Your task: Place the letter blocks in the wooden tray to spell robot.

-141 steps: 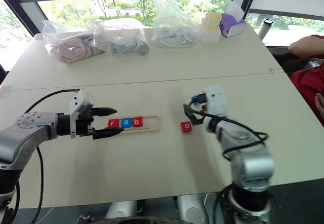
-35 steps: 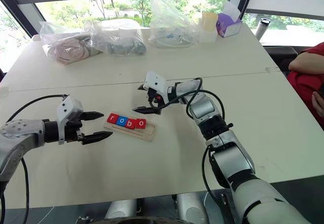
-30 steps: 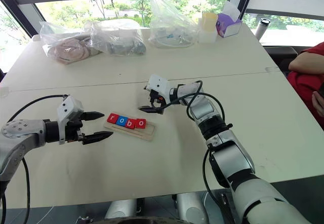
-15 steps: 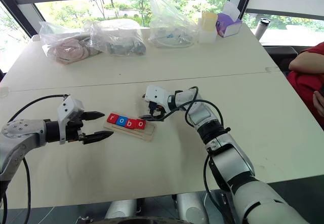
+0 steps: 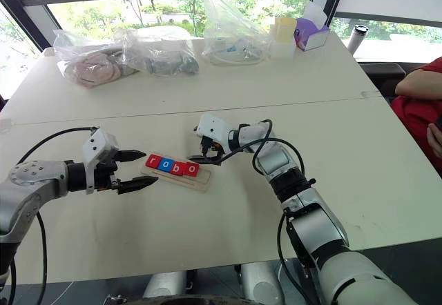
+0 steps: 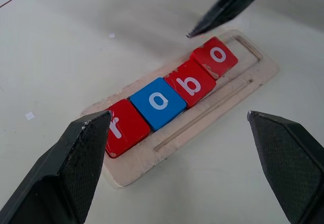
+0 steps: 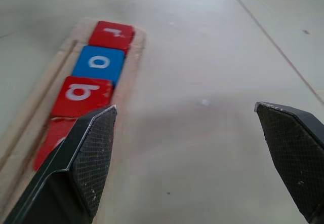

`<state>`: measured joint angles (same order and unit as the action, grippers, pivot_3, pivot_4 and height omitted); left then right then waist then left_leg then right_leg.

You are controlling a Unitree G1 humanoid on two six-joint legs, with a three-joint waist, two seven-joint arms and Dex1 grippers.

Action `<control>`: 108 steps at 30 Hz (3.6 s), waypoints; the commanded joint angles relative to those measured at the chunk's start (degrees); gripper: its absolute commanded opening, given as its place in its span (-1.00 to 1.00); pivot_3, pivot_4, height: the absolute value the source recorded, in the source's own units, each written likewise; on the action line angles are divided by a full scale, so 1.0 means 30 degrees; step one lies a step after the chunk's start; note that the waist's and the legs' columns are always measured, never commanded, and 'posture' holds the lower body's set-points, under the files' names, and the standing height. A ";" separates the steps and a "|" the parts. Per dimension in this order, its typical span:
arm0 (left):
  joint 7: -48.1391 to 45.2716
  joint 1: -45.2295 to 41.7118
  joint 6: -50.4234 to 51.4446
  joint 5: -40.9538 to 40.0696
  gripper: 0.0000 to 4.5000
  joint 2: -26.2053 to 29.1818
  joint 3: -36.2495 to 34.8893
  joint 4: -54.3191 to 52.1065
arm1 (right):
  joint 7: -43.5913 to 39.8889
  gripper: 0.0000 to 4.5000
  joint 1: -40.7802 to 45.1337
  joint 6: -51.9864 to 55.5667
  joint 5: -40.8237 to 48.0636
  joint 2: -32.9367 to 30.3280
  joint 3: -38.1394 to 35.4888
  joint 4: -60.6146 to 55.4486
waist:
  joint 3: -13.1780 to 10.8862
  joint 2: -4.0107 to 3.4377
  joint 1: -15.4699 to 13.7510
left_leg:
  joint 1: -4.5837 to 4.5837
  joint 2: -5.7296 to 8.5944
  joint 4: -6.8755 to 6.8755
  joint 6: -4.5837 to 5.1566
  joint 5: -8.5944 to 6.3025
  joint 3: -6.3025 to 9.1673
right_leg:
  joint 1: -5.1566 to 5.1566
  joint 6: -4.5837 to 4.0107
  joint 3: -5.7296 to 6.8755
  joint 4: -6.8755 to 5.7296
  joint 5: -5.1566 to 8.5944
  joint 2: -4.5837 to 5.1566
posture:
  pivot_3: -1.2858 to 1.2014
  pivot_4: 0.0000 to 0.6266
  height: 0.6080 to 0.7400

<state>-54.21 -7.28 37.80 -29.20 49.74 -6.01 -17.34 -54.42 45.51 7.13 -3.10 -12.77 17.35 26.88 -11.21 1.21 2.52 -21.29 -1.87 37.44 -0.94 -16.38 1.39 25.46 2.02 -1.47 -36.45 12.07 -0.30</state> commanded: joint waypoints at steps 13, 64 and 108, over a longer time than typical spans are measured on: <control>-0.0093 -0.0174 -0.0399 0.0235 1.00 0.0020 -0.0254 -0.0110 | -0.0554 0.98 -0.1219 -0.0365 -0.0106 -0.0094 0.0936 -0.1607 | 0.0001 0.0001 0.0010 | 0.0000 0.0000 -0.0002 0.0000 0.0000 0.0001 | 0.0000 0.0002 0.0000 0.0000 0.0000 0.0000 | 0.03 -0.52 1.00; 0.0886 -0.1786 0.1599 -0.2353 1.00 -0.1225 0.0233 -0.1686 | 1.5936 -0.48 -0.6535 1.5464 0.0987 0.1473 -0.5382 -1.2543 | 0.0014 -0.0006 0.0030 | 0.0018 0.0009 -0.0035 -0.0017 0.0014 0.0069 | 0.0007 -0.0048 -0.0054 0.0039 0.0025 -0.0092 | 0.03 -0.52 1.00; -0.2024 -0.3282 0.0324 -0.0672 1.00 -0.0006 0.0943 0.0304 | -0.5983 0.99 -1.2670 0.4577 0.6021 -1.3463 -0.6403 -1.4392 | 0.0005 0.0023 0.0120 | 0.0014 0.0039 -0.0056 -0.0003 0.0005 0.0053 | -0.0028 0.0001 -0.0021 0.0107 0.0086 -0.0048 | 0.03 -0.52 1.00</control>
<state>-60.20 -17.67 38.47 -30.26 48.75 -1.10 -14.19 -69.68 4.77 29.44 17.68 -52.85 -4.08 -20.85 -11.20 1.28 2.89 -21.22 -1.75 37.29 -0.94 -16.37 1.55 25.38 2.02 -1.53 -36.17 12.32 -0.45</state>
